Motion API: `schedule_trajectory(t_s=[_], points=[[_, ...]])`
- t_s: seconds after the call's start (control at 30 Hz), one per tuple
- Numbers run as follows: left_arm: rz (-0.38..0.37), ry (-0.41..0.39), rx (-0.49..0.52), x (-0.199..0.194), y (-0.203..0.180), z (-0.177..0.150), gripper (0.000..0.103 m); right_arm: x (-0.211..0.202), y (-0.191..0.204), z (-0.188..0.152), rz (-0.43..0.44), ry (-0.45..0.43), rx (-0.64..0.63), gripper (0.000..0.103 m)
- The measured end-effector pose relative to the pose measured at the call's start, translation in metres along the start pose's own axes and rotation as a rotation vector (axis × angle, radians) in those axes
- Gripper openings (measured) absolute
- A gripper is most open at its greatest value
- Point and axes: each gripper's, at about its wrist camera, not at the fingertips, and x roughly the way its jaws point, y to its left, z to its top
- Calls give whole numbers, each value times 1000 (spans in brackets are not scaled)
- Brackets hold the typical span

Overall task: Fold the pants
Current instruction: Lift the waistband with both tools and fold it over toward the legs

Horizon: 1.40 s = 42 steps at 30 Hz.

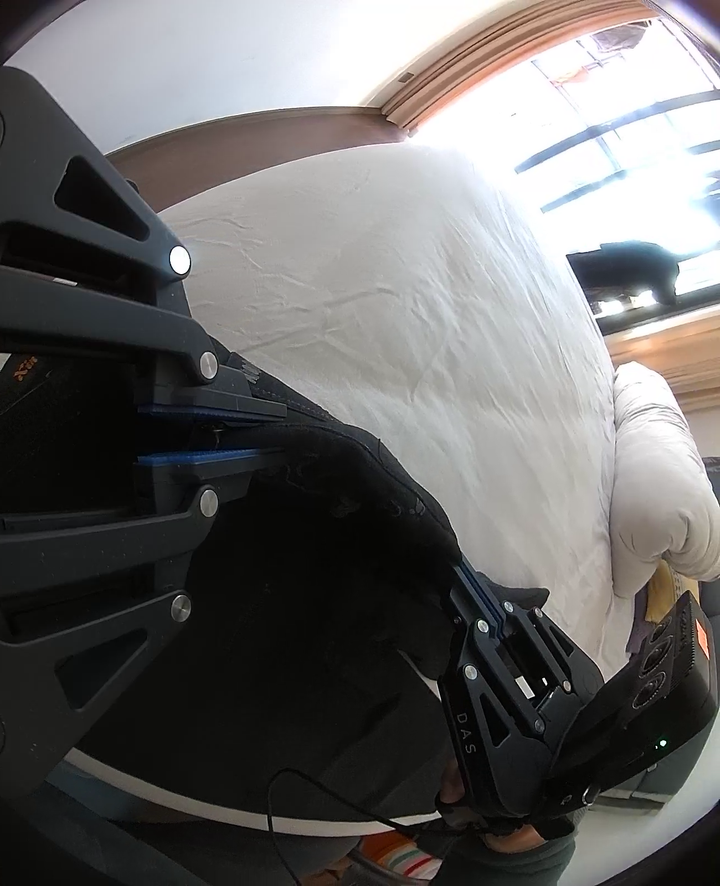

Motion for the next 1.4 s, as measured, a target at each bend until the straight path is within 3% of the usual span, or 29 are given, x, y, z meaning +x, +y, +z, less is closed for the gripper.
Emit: schedule_trajectory(t_s=[0.83,1.13,1.4], points=[[-130,83,154,-40,-92,-100,7,-19,97,-107,33,72,-19,4],[-133,142,267,-32,-131,-137,7,0,140,-156,11,158,-62,4],[-138,160,315,-28,-147,-153,7,1,163,-179,2,183,-64,4]])
